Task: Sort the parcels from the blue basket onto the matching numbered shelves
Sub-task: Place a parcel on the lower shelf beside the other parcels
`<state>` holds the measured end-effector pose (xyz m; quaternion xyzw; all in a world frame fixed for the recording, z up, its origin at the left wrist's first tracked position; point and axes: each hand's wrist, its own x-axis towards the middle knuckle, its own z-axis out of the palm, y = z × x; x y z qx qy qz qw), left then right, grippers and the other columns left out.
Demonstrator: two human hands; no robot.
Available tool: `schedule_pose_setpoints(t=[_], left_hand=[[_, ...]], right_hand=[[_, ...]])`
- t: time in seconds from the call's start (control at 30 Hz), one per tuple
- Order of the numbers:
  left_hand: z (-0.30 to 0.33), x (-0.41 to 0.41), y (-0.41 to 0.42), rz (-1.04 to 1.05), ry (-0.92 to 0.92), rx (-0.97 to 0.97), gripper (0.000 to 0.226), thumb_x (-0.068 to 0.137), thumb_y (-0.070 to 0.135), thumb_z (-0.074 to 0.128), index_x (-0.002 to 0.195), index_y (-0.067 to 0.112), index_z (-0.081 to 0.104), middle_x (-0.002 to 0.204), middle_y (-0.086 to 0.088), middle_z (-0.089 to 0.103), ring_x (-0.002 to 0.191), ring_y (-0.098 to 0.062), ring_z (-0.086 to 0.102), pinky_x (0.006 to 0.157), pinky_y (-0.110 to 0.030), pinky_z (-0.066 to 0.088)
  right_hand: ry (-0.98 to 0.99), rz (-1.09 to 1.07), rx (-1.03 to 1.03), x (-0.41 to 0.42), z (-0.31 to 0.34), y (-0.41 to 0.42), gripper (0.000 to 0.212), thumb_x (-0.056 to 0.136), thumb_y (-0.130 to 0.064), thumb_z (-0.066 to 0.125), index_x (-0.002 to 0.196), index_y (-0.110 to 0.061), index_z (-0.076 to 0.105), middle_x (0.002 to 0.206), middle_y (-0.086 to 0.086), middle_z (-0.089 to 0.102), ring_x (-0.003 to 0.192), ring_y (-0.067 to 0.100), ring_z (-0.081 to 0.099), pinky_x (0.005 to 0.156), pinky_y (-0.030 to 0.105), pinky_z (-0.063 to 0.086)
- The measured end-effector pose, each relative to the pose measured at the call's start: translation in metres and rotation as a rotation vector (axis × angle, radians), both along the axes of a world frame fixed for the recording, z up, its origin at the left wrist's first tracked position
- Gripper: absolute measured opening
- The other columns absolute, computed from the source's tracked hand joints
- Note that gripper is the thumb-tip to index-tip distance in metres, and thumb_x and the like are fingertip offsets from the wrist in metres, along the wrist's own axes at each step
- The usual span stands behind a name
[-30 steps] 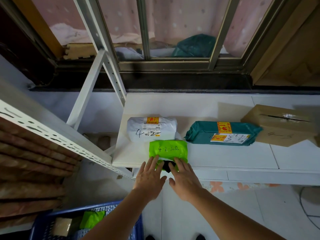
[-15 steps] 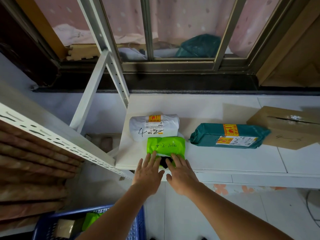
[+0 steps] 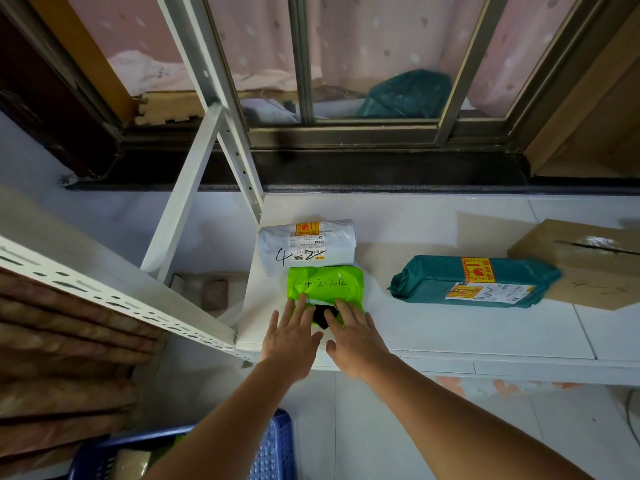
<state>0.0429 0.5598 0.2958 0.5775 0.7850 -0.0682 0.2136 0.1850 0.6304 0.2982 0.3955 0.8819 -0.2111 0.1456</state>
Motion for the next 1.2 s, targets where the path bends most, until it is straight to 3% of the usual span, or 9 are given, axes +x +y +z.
schedule_pose_setpoints(t=[0.37, 0.6, 0.87, 1.0, 1.2], left_hand=[[-0.002, -0.014, 0.009, -0.007, -0.041, 0.001, 0.065, 0.106, 0.049, 0.036, 0.16, 0.026, 0.008, 0.169, 0.003, -0.016, 0.157, -0.021, -0.011, 0.127, -0.048, 0.004], [0.025, -0.03, 0.023, -0.057, -0.035, 0.001, 0.056, 0.106, 0.042, 0.039, 0.159, 0.029, 0.026, 0.171, 0.001, 0.004, 0.157, -0.02, 0.005, 0.127, -0.045, 0.006], [0.108, -0.03, 0.004, -0.093, -0.07, 0.132, 0.048, 0.104, 0.044, 0.046, 0.149, 0.027, 0.047, 0.164, -0.004, 0.033, 0.15, -0.019, 0.031, 0.121, -0.032, 0.027], [0.167, -0.015, -0.023, -0.103, -0.044, 0.1, 0.057, 0.103, 0.05, 0.047, 0.154, 0.025, 0.04, 0.164, -0.004, 0.032, 0.151, -0.02, 0.03, 0.121, -0.032, 0.027], [0.248, 0.024, -0.079, 0.005, -0.03, 0.06, 0.074, 0.095, 0.069, 0.047, 0.156, 0.03, 0.035, 0.164, -0.002, 0.031, 0.149, -0.025, 0.032, 0.12, -0.038, 0.028]], right_hand=[[-0.047, 0.002, -0.021, -0.014, 0.005, 0.01, 0.067, 0.104, -0.043, 0.041, 0.16, -0.023, 0.012, 0.168, 0.004, -0.003, 0.155, 0.028, -0.001, 0.123, 0.053, 0.009], [-0.028, 0.015, -0.025, -0.008, 0.03, 0.019, 0.064, 0.106, -0.033, 0.039, 0.161, -0.017, 0.01, 0.169, 0.007, -0.002, 0.155, 0.026, 0.005, 0.122, 0.051, 0.018], [-0.033, -0.003, 0.087, 0.057, 0.132, 0.011, 0.058, 0.108, -0.034, 0.035, 0.159, -0.01, 0.019, 0.166, 0.012, 0.015, 0.153, 0.027, 0.015, 0.122, 0.04, 0.02], [-0.019, -0.068, 0.083, 0.103, 0.197, -0.004, 0.057, 0.108, -0.037, 0.036, 0.158, -0.013, 0.025, 0.165, 0.008, 0.023, 0.152, 0.024, 0.02, 0.121, 0.034, 0.02], [-0.027, -0.116, 0.112, 0.172, 0.262, -0.044, 0.063, 0.106, -0.05, 0.034, 0.16, -0.019, 0.024, 0.167, 0.003, 0.019, 0.153, 0.021, 0.016, 0.122, 0.035, 0.015]])
